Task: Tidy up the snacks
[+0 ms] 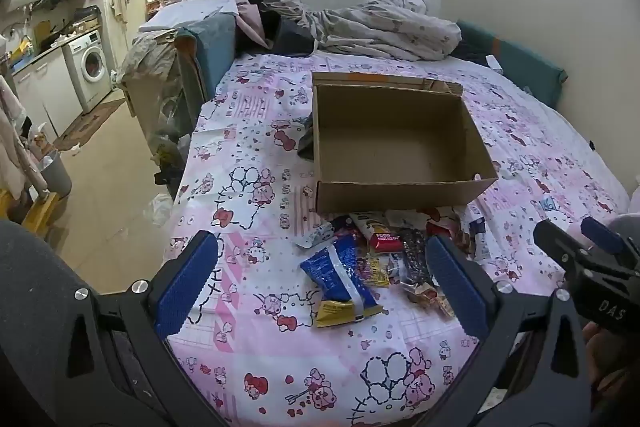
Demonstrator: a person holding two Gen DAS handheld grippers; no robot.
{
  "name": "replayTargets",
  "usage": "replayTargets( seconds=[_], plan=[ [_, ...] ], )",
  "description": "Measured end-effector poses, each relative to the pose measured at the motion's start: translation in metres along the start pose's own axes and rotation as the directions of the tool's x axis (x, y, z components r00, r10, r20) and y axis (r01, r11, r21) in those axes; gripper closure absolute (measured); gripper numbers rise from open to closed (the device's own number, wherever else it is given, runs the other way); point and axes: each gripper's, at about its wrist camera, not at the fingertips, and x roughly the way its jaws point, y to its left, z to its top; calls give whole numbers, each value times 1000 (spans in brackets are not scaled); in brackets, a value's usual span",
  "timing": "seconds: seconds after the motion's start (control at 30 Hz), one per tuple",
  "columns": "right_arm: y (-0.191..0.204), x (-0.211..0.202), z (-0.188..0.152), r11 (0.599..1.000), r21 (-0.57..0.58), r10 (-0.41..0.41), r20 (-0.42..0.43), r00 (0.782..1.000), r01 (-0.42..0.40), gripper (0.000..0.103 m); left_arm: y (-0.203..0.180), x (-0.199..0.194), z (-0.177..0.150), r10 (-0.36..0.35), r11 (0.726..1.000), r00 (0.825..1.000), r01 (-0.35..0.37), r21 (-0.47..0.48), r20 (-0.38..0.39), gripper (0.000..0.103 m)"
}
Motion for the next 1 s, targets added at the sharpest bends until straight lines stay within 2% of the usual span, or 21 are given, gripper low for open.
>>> replayTargets(
  seconds=[0.03, 0.27, 0.37, 1.0],
  plan=[
    [0, 0, 0, 1000, 1, 0, 0, 1000, 0, 0, 2, 0, 0, -17, 1000, 1000, 17, -26, 6, 0],
    [0, -1, 0, 1000, 5, 5, 1, 1000, -5, 0, 1, -4, -4, 9, 1000, 1000, -8, -24, 22, 0],
    [0, -1, 1, 1000, 5, 5, 2, 1000, -5, 0, -1, -2, -2, -13, 1000, 1000, 13, -11, 2, 0],
    [0, -1, 1, 1000, 5, 5, 3, 1000, -5, 0, -1, 0, -2, -16, 1000, 1000, 16, -11, 2, 0]
  ],
)
